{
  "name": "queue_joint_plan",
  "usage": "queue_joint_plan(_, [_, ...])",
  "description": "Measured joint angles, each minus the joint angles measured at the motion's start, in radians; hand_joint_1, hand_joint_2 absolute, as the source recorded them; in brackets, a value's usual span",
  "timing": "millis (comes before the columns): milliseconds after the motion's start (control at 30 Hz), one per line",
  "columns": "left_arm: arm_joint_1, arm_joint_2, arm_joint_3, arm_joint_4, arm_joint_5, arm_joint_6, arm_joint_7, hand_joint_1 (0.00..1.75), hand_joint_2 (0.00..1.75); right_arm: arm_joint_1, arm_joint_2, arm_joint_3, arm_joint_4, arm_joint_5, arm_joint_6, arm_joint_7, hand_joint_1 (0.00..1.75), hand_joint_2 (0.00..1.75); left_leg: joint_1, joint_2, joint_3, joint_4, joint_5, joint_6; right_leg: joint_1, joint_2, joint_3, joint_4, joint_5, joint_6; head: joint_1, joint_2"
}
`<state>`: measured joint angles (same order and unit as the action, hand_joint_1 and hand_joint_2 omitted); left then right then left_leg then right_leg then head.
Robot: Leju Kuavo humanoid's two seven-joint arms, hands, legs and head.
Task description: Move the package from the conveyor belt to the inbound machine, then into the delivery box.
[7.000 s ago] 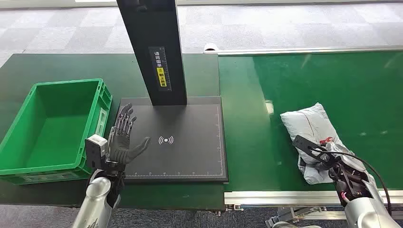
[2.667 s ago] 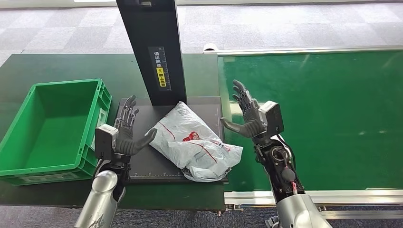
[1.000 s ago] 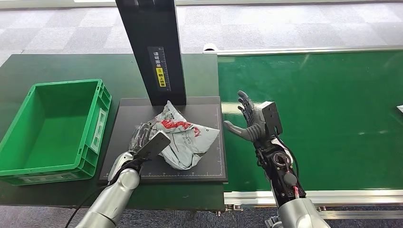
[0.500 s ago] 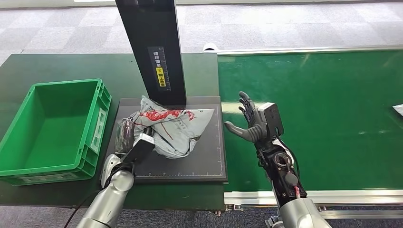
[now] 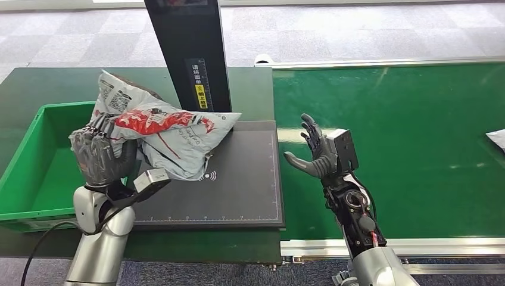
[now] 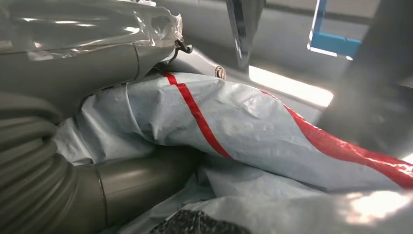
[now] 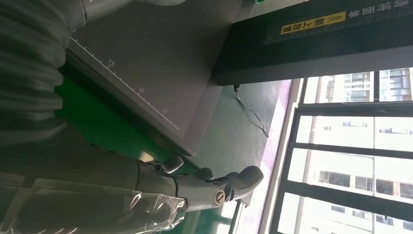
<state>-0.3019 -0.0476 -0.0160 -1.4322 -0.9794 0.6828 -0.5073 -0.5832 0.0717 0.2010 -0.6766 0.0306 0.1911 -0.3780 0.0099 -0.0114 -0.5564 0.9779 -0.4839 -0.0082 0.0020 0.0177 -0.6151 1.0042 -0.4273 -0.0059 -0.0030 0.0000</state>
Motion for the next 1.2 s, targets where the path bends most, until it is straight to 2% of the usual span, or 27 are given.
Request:
queue_joint_plan(133, [-0.019, 0.019, 0.078, -0.011, -0.069, 0.000, 0.012, 1.75, 1.75, 0.000, 0.000, 0.000, 0.001, 0.005, 0.000, 0.001, 0.00, 1.75, 0.000, 0.000, 0.000, 0.000, 0.000, 0.000, 0.000, 0.000, 0.000, 0.000, 0.000, 0.000, 0.000, 0.000])
queue_joint_plan(200, [-0.043, 0.037, 0.127, 0.006, -0.107, -0.001, 0.080, 1.75, 1.75, 0.000, 0.000, 0.000, 0.001, 0.009, 0.000, 0.001, 0.00, 1.75, 0.000, 0.000, 0.000, 0.000, 0.000, 0.000, 0.000, 0.000, 0.000, 0.000, 0.000, 0.000, 0.000, 0.000])
queue_joint_plan(267, [-0.082, 0.072, 0.175, 0.056, -0.127, -0.008, 0.187, 1.75, 1.75, 0.000, 0.000, 0.000, 0.001, 0.011, 0.000, 0.002, 0.00, 1.75, 0.000, 0.001, 0.000, 0.000, 0.000, 0.000, 0.000, 0.000, 0.000, 0.000, 0.000, 0.000, 0.000, 0.000])
queue_joint_plan(400, [-0.168, 0.155, 0.253, 0.217, -0.182, -0.036, 0.366, 1.75, 1.75, -0.003, 0.000, 0.000, 0.001, 0.018, 0.000, 0.007, 0.00, 1.75, 0.000, 0.000, 0.000, 0.000, 0.001, -0.001, 0.001, 0.000, 0.000, 0.000, 0.000, 0.000, 0.000, 0.000])
queue_joint_plan(533, [-0.252, 0.228, 0.299, 0.414, -0.225, -0.057, 0.469, 1.75, 1.75, -0.012, 0.001, 0.004, 0.006, 0.019, 0.005, 0.008, 0.00, 1.75, 0.001, 0.000, 0.000, 0.000, 0.001, -0.001, 0.001, 0.000, 0.000, 0.001, 0.000, 0.000, 0.000, 0.000])
queue_joint_plan(633, [-0.308, 0.276, 0.316, 0.557, -0.266, -0.117, 0.551, 1.75, 1.75, -0.019, 0.004, 0.013, 0.011, 0.019, 0.010, 0.010, 0.00, 1.75, 0.001, 0.000, 0.000, 0.000, 0.001, -0.001, 0.001, 0.000, 0.000, 0.001, 0.000, 0.000, 0.000, 0.000])
queue_joint_plan(733, [-0.349, 0.312, 0.323, 0.682, -0.296, -0.201, 0.602, 1.75, 1.75, -0.026, 0.008, 0.019, 0.017, 0.019, 0.013, 0.015, 0.00, 1.75, 0.001, 0.000, -0.001, 0.000, 0.001, -0.001, 0.001, 0.000, 0.000, 0.001, 0.000, 0.000, 0.000, 0.000])
queue_joint_plan(867, [-0.378, 0.334, 0.324, 0.795, -0.323, -0.287, 0.642, 1.75, 1.75, -0.037, 0.016, 0.028, 0.026, 0.017, 0.013, 0.021, 0.00, 1.75, 0.001, 0.000, -0.001, 0.000, 0.001, -0.001, 0.001, 0.000, -0.001, 0.000, 0.000, 0.000, 0.001, 0.000])
queue_joint_plan(1000, [-0.394, 0.342, 0.323, 0.864, -0.335, -0.356, 0.668, 0.00, 1.75, -0.043, 0.021, 0.039, 0.035, 0.017, 0.012, 0.024, 0.00, 1.75, 0.000, 0.000, -0.001, 0.000, 0.001, -0.001, 0.001, 0.000, -0.001, 0.000, 0.000, 0.000, 0.001, 0.000])
queue_joint_plan(1100, [-0.400, 0.345, 0.324, 0.893, -0.326, -0.332, 0.659, 0.00, 1.75, -0.045, 0.025, 0.042, 0.040, 0.017, 0.011, 0.025, 0.00, 1.75, 0.001, 0.000, -0.001, 0.000, 0.001, -0.001, 0.001, 0.000, -0.001, 0.000, 0.000, 0.000, 0.001, 0.000])
queue_joint_plan(1200, [-0.399, 0.345, 0.329, 0.898, -0.283, -0.235, 0.596, 0.00, 1.75, -0.044, 0.026, 0.042, 0.041, 0.014, 0.006, 0.026, 0.00, 1.75, 0.001, 0.000, -0.001, 0.000, 0.001, -0.001, 0.001, 0.000, -0.001, 0.000, 0.000, 0.000, 0.001, 0.000])
